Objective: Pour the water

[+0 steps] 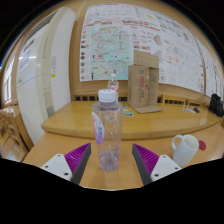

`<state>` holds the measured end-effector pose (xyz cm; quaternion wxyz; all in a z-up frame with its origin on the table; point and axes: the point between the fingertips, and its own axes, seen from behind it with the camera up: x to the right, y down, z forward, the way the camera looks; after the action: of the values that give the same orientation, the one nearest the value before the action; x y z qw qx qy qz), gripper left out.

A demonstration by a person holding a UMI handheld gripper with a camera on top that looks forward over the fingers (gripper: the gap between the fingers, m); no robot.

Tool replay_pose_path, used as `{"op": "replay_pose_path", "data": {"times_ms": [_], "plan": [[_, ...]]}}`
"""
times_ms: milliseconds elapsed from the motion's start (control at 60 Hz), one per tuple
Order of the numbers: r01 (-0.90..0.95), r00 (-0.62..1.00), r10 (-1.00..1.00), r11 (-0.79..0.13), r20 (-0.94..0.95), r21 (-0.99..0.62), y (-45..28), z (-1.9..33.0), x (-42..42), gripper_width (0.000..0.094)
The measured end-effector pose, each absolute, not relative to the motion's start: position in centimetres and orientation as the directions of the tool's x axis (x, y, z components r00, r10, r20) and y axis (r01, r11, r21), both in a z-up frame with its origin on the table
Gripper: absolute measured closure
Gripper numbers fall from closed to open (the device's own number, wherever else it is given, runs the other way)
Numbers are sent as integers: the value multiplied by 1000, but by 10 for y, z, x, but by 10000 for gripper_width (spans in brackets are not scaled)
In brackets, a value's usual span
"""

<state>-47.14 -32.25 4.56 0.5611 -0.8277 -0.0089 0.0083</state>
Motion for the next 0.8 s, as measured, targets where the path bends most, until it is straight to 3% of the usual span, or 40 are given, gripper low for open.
{"op": "replay_pose_path", "data": {"times_ms": [183,233,250,367,467,533,667,800], "plan": [[34,999,48,-326,19,-945,-258,39,-484,193],[50,998,49,-317,36,-947,-254,40,-484,401],[50,998,47,-309,37,-950,-253,41,-483,431],[48,998,63,-290,31,-956,-249,42,-485,477],[35,997,70,-285,15,-958,-251,45,-486,589],[23,997,83,-274,1,-961,-253,54,-487,612],[-83,980,157,-237,-122,-968,-265,104,-501,612],[-409,856,251,-208,-452,-889,-281,188,-501,613]]}}
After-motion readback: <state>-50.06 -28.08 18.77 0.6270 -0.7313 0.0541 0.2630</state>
